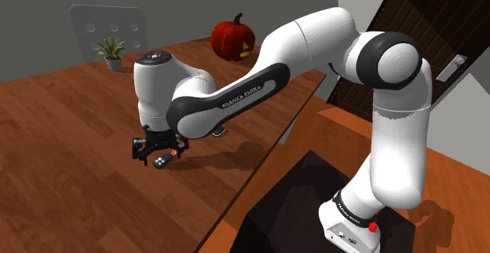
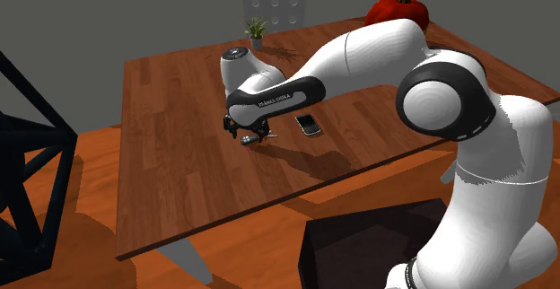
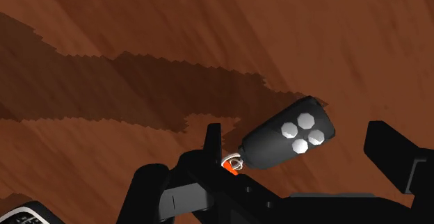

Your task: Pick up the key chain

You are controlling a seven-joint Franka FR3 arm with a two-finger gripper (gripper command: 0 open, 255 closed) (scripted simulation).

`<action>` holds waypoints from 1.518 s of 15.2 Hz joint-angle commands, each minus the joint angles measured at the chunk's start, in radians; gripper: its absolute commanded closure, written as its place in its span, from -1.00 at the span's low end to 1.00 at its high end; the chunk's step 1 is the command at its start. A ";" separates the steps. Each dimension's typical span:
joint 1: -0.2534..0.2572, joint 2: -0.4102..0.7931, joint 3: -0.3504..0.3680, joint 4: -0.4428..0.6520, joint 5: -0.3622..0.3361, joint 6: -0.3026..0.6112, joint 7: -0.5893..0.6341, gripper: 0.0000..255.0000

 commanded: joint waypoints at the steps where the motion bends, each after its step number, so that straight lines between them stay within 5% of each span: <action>1: 0.001 0.002 -0.001 -0.001 -0.002 0.003 0.001 1.00; 10: 0.001 0.002 -0.001 -0.001 -0.002 0.003 0.001 1.00; 23: -0.021 -0.079 0.035 0.066 0.060 -0.131 -0.039 1.00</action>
